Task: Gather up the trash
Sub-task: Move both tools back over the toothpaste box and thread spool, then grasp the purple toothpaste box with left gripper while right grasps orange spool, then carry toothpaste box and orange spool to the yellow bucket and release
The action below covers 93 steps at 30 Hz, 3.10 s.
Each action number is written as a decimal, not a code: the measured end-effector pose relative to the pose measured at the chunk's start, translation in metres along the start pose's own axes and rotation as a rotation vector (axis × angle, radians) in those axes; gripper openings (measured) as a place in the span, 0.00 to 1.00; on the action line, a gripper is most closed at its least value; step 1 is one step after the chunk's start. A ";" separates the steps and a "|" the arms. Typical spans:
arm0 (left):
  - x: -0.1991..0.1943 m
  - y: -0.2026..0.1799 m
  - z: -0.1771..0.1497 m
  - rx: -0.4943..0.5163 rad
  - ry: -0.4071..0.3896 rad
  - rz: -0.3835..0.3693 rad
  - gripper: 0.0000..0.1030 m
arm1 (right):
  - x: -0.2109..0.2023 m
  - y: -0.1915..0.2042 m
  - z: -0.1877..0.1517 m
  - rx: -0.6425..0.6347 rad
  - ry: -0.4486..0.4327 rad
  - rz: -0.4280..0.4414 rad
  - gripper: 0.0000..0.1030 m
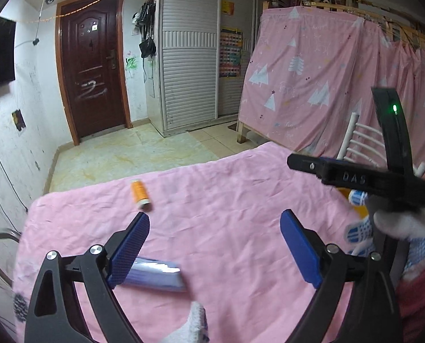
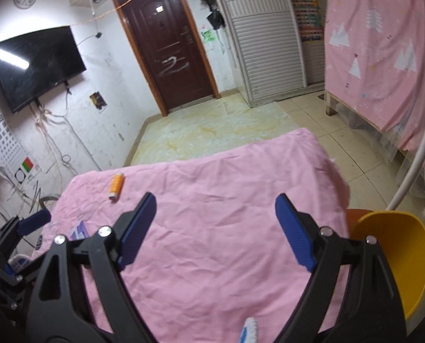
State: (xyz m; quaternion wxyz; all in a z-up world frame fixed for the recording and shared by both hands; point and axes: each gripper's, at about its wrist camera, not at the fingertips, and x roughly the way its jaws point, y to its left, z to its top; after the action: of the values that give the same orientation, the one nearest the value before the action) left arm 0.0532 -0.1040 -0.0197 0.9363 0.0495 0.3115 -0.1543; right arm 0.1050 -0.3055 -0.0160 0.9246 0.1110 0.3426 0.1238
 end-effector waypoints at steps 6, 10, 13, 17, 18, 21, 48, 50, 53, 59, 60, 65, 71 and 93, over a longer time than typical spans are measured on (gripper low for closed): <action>-0.005 0.027 -0.009 0.090 0.016 0.008 0.81 | 0.018 0.037 0.005 -0.061 0.028 0.017 0.79; -0.009 0.038 -0.018 0.170 0.025 -0.005 0.81 | 0.031 0.059 0.007 -0.097 0.051 0.025 0.79; -0.008 0.045 -0.025 0.219 0.040 -0.013 0.81 | 0.039 0.072 0.006 -0.121 0.063 0.032 0.79; -0.002 0.051 -0.031 0.298 0.072 -0.026 0.81 | 0.051 0.093 0.003 -0.157 0.087 0.042 0.79; 0.000 0.051 -0.032 0.323 0.074 -0.024 0.81 | 0.053 0.098 0.003 -0.164 0.092 0.042 0.79; 0.006 0.053 -0.033 0.364 0.079 -0.036 0.79 | 0.062 0.109 0.003 -0.183 0.108 0.045 0.79; 0.063 0.098 -0.038 0.250 0.266 -0.193 0.41 | 0.120 0.160 0.020 -0.266 0.196 0.034 0.84; 0.060 0.098 -0.040 0.248 0.264 -0.193 0.37 | 0.129 0.163 0.022 -0.258 0.206 0.036 0.84; 0.055 0.100 -0.041 0.254 0.260 -0.199 0.30 | 0.143 0.169 0.021 -0.265 0.230 0.036 0.84; 0.049 0.096 -0.050 0.271 0.254 -0.210 0.23 | 0.168 0.182 0.015 -0.317 0.272 -0.003 0.55; 0.047 0.095 -0.052 0.272 0.254 -0.212 0.23 | 0.171 0.183 0.015 -0.325 0.278 -0.009 0.51; 0.042 0.093 -0.056 0.270 0.253 -0.206 0.23 | 0.181 0.188 0.008 -0.351 0.310 -0.015 0.40; 0.039 0.090 -0.056 0.252 0.254 -0.171 0.23 | 0.180 0.189 0.006 -0.372 0.310 -0.027 0.19; 0.002 0.059 -0.035 0.191 0.191 -0.066 0.21 | 0.078 0.140 0.020 -0.287 0.132 0.029 0.16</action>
State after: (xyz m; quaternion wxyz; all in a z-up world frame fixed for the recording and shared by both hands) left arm 0.0536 -0.0417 -0.0488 0.8879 0.1425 0.3847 -0.2083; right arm 0.1538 -0.1521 -0.0081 0.9047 -0.0255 0.3797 0.1917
